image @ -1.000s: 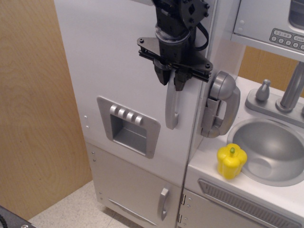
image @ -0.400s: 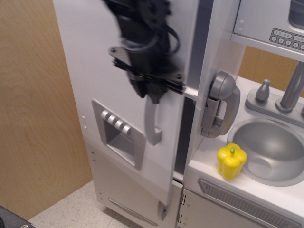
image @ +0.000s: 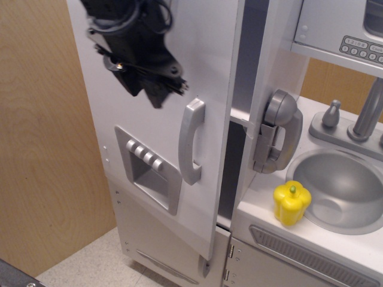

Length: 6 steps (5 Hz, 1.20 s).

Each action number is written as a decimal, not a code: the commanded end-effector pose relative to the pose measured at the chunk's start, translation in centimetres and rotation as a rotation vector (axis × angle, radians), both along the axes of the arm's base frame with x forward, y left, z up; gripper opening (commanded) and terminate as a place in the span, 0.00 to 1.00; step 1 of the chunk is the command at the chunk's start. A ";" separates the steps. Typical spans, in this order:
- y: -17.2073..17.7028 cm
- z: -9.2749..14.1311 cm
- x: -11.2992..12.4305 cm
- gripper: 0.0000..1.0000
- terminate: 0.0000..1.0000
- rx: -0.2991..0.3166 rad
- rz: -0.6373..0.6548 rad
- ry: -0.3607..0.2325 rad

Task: Open fridge

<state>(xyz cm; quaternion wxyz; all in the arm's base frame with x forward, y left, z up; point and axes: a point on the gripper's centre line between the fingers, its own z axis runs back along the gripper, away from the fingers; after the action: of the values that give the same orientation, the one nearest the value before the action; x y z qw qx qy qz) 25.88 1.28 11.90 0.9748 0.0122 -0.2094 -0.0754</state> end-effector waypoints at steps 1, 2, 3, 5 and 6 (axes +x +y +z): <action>-3.7 -0.4 -2.3 1.00 0.00 0.015 -0.010 0.110; -6.9 -0.8 -1.2 1.00 0.00 0.019 -0.010 0.159; -10.3 -0.6 -0.7 1.00 0.00 -0.011 -0.031 0.175; -16.7 -0.2 1.6 1.00 0.00 -0.042 -0.046 0.201; -17.6 0.5 4.4 1.00 0.00 -0.042 -0.063 0.166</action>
<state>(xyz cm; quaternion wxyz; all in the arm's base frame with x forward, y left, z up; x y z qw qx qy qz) 29.61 -16.16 10.48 0.9891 -0.0107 -0.1043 -0.1039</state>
